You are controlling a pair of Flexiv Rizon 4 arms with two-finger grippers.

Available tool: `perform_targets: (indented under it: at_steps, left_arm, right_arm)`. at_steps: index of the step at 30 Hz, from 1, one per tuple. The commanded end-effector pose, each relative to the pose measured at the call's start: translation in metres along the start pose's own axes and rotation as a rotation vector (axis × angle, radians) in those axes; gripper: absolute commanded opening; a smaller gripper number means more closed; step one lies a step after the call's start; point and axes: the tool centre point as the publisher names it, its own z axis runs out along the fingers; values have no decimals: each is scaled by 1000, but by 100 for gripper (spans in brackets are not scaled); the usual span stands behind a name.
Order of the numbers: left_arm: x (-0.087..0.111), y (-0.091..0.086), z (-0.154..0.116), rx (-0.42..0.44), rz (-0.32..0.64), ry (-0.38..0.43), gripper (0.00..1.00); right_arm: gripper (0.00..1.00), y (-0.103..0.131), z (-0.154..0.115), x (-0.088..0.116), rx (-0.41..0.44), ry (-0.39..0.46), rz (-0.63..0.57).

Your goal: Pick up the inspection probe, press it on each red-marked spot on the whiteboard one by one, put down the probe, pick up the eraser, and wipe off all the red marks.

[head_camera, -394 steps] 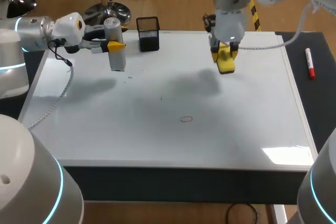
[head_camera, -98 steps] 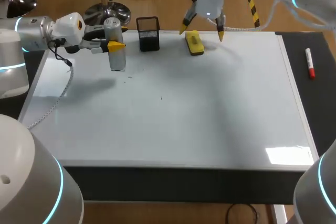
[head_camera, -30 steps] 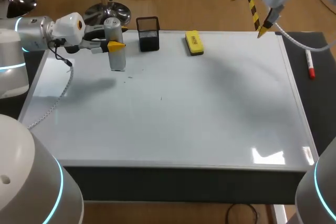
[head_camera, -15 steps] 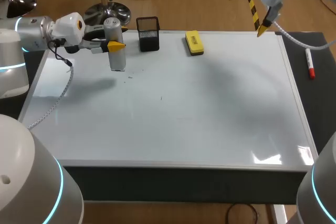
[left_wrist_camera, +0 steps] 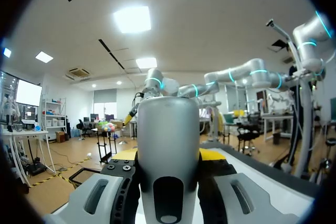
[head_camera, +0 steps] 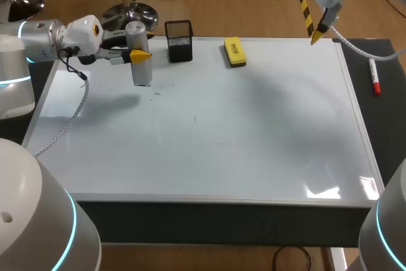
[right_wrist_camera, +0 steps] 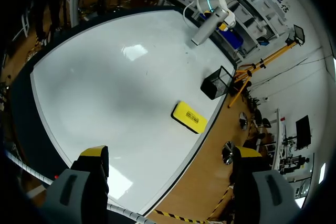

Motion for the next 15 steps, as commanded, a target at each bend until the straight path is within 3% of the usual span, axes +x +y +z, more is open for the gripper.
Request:
perform_targets:
  at_steps: [1, 15]
  left_arm:
    - [-9, -1, 4, 1, 32, 11, 0]
    - [-56, -33, 32, 3, 134, 114, 0]
  right_arm:
    - [100, 0, -1, 0, 3, 4, -2]
    - [100, 0, -1, 0, 3, 4, -2]
